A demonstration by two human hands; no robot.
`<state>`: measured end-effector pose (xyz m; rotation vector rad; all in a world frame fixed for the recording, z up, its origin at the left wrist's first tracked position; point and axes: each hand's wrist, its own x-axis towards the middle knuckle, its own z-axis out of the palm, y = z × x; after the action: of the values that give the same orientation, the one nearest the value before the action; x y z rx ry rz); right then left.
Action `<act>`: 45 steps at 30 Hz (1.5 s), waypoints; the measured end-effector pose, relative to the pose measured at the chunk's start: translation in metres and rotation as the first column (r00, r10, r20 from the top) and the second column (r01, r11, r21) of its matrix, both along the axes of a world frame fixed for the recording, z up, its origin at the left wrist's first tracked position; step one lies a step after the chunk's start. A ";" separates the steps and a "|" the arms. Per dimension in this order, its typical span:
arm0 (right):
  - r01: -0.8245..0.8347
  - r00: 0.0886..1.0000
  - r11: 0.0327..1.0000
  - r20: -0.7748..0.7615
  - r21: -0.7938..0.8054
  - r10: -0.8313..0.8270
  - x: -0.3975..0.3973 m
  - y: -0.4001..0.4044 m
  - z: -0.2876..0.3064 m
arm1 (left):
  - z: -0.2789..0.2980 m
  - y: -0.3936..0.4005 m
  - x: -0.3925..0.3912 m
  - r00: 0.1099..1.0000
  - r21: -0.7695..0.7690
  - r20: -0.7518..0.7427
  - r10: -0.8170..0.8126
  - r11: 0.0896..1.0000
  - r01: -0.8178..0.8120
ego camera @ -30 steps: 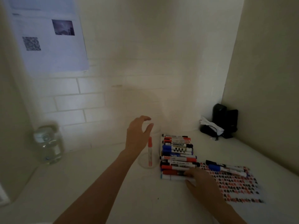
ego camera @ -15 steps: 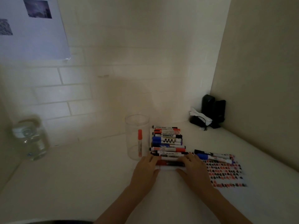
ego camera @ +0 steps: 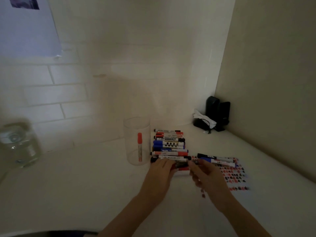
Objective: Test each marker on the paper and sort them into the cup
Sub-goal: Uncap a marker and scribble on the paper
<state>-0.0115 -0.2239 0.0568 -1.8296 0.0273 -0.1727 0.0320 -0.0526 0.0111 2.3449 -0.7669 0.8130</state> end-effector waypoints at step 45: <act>0.282 0.956 0.883 0.031 -0.376 -0.292 -0.024 -0.067 -0.057 | -0.045 -0.054 -0.020 0.965 0.185 -0.262 0.018 0.982 0.032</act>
<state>-0.0352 -0.2909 -0.0003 -2.2082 0.3058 -0.3849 0.0120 -0.1068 -0.0341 2.5482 -0.7640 0.4274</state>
